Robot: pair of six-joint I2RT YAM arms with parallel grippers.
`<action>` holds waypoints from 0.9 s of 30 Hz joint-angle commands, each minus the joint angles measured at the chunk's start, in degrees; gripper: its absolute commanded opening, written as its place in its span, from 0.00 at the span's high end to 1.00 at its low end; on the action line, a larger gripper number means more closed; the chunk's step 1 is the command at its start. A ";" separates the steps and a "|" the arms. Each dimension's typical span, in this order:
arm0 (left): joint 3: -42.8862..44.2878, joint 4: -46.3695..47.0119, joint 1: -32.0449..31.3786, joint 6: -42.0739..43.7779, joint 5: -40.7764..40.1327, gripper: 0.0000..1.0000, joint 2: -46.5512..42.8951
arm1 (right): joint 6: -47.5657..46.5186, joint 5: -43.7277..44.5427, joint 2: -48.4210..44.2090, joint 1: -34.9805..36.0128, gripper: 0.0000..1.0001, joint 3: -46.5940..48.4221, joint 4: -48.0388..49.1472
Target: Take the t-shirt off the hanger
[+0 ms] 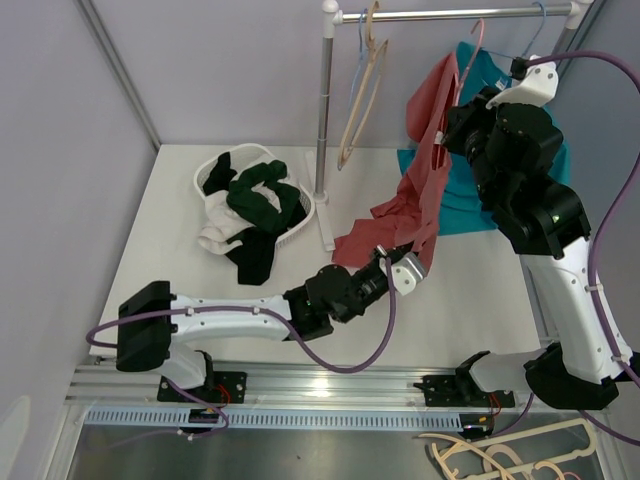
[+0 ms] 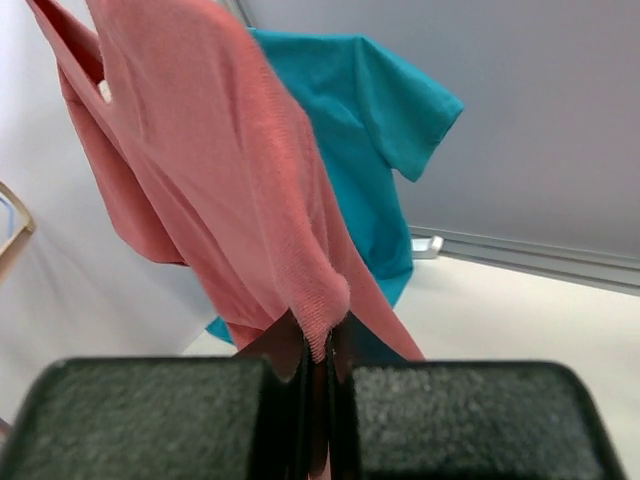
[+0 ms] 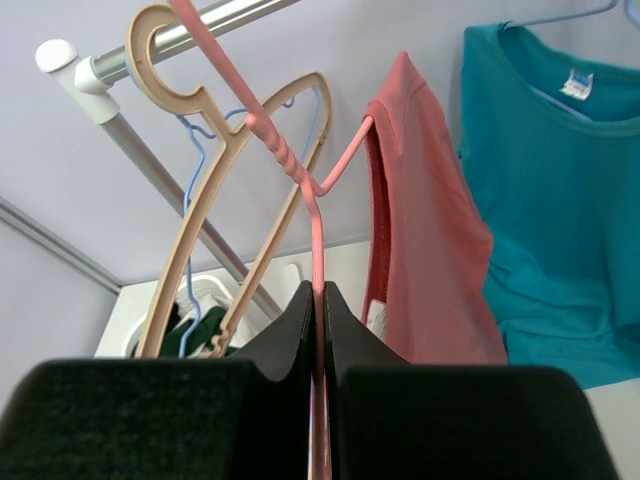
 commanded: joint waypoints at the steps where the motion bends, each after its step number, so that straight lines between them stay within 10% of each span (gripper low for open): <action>1: -0.22 0.59 -4.16 -2.46 -2.46 0.99 -2.75 | -3.27 3.57 -0.65 0.32 1.00 1.31 7.61; 13: -6.47 12.11 -14.46 -9.40 -11.77 0.99 5.67 | -9.52 8.78 7.70 0.23 1.00 10.97 5.60; 20: -5.60 12.13 -8.84 -12.01 -11.43 0.99 8.41 | -7.59 7.28 6.38 0.49 1.00 14.56 -1.07; 27: 8.25 -11.51 6.09 -23.03 -3.62 0.99 5.86 | -1.08 -3.69 2.17 0.67 1.00 15.46 -17.07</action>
